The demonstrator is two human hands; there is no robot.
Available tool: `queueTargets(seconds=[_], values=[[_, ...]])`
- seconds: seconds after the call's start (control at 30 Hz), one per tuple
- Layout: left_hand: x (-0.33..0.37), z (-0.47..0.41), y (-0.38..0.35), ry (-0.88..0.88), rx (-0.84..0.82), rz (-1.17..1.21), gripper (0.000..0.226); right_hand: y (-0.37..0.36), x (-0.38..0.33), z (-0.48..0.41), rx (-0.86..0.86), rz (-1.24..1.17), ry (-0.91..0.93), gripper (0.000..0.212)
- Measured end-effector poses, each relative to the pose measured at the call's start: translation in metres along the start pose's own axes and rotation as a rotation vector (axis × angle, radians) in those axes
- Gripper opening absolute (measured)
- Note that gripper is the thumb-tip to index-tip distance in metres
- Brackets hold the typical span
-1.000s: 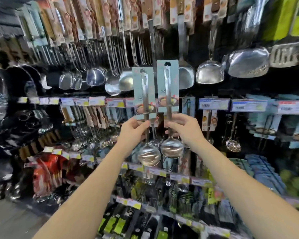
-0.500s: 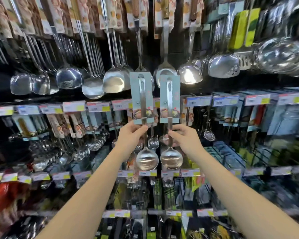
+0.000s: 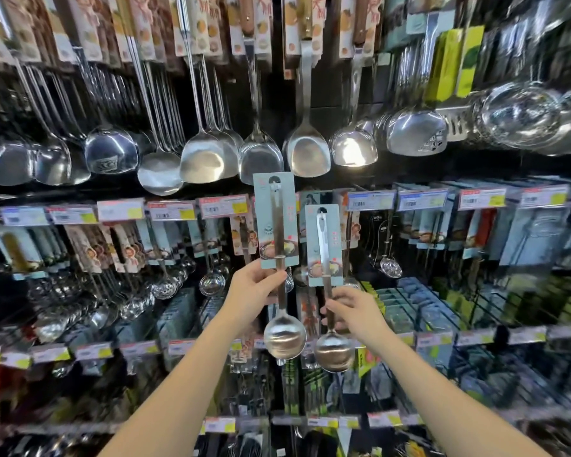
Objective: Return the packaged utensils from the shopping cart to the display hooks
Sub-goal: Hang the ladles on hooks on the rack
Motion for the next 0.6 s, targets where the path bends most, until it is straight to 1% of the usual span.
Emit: queueTargets(seconds=[0.07,0.27,0.37,0.47,0.6], values=[[-0.007,-0.002,-0.001,0.016,-0.005,-0.004,0.011,-0.003,0.004,-0.006,-0.011,0.013,-0.003,0.013],[-0.026,0.0,0.0,0.059,0.009,-0.018,0.012,-0.011,0.003,-0.021,-0.023,0.035,0.025,0.01],[-0.036,0.001,-0.002,0.074,0.003,-0.026,0.019,-0.009,0.005,-0.031,0.002,0.046,0.046,0.009],[-0.05,0.003,-0.005,0.11,-0.018,-0.052,0.011,-0.009,0.009,-0.034,0.004,0.03,0.038,0.011],[-0.062,0.005,-0.012,0.135,-0.013,-0.052,0.009,-0.004,0.019,-0.039,0.021,0.007,0.021,0.013]])
Point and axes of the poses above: each hand's wrist, its own z-axis away from the middle knuckle, its own y-axis out of the back of the hand, x = y × z, the point moved 10 cm from there along -z, towards the middle knuckle, and after that the axes turned 1 degree about -x, right-handed, at the moved point
